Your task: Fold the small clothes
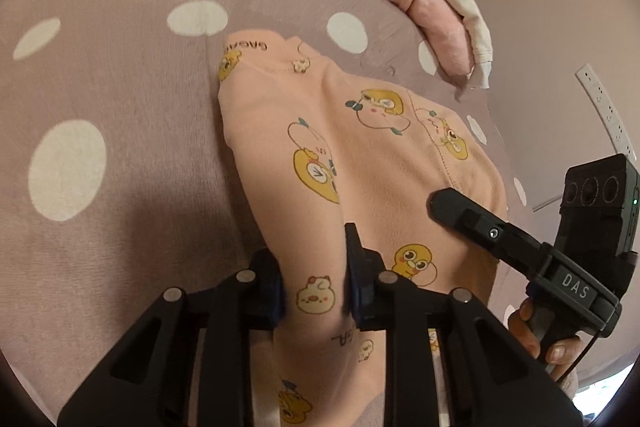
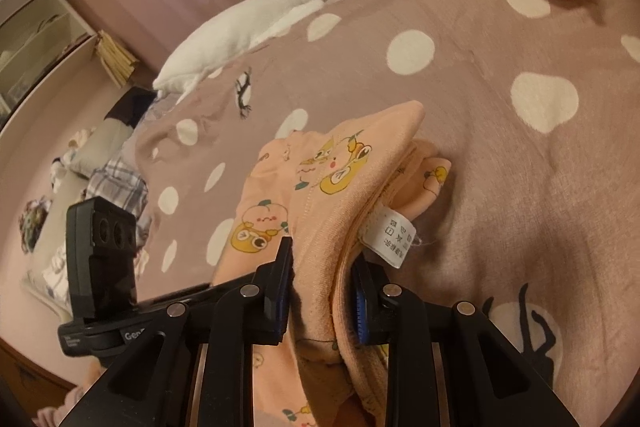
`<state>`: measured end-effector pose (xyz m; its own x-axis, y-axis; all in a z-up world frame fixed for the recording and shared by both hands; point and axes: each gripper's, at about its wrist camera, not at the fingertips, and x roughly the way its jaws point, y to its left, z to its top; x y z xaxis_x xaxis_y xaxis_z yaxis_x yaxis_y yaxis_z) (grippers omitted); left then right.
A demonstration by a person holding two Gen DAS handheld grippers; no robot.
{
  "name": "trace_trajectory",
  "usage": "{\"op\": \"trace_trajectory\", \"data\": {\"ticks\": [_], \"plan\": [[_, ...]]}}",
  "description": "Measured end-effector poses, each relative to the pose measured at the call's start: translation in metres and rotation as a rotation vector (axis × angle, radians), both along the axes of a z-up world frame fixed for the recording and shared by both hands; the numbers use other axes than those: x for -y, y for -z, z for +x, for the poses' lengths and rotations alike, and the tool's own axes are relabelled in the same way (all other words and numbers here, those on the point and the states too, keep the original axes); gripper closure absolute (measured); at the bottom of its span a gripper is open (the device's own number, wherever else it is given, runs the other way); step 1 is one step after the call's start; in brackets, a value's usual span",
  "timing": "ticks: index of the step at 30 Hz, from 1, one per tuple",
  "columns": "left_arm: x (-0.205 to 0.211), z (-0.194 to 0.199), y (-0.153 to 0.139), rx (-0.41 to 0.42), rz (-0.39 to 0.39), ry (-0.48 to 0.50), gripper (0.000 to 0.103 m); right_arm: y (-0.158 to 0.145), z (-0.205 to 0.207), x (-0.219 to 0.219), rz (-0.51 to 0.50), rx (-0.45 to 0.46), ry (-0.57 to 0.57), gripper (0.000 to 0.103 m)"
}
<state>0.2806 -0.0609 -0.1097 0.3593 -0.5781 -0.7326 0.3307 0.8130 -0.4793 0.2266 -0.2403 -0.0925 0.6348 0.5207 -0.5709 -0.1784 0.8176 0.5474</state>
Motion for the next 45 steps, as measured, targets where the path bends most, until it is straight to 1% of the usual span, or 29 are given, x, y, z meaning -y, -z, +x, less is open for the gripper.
{"op": "trace_trajectory", "data": {"ticks": [5,13,23,35,45], "plan": [[-0.008,-0.015,-0.011,0.039,0.015,0.007,0.079,-0.009,-0.014,0.000,0.016,0.027,-0.003,0.076],[-0.016,-0.036,-0.022,0.075,0.033,0.001,0.079,-0.024,-0.036,-0.008,0.029,0.065,-0.017,0.076],[-0.028,-0.078,-0.042,0.139,0.061,-0.006,0.079,-0.041,-0.067,-0.020,0.029,0.107,-0.041,0.076],[-0.052,-0.117,-0.049,0.154,0.076,-0.038,0.078,-0.047,-0.094,-0.042,0.007,0.126,-0.085,0.076],[-0.069,-0.130,-0.049,0.158,0.092,-0.069,0.078,-0.046,-0.102,-0.061,-0.005,0.127,-0.117,0.076]]}}
